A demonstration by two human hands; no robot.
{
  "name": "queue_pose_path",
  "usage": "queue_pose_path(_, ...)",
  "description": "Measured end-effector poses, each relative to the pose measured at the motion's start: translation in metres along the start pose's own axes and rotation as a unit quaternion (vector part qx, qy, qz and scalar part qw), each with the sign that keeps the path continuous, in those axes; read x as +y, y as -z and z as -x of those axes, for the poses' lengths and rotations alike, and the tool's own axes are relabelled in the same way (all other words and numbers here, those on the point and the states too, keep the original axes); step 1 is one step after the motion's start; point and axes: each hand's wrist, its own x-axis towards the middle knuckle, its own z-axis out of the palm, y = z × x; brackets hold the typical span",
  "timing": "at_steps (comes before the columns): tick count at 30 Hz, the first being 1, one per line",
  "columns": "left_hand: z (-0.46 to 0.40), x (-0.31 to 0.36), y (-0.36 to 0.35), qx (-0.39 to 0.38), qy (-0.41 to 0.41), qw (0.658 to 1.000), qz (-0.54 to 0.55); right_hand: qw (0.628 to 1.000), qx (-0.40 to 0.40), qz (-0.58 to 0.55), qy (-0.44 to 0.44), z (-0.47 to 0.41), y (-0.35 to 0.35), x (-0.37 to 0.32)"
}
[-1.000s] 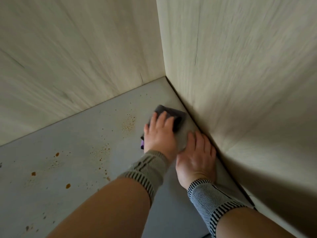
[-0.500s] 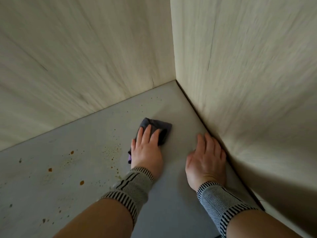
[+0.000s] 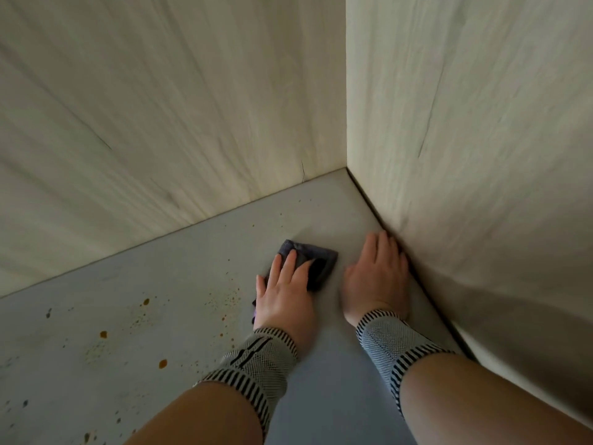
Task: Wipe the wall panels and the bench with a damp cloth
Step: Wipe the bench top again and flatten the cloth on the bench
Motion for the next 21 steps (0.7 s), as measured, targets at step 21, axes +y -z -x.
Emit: queue_pose_path(21,-0.146,0.060,0.025,0.046,-0.070,0.996,-0.009,0.993,0.117,0.017,0.010,-0.005,-0.026,0.001)
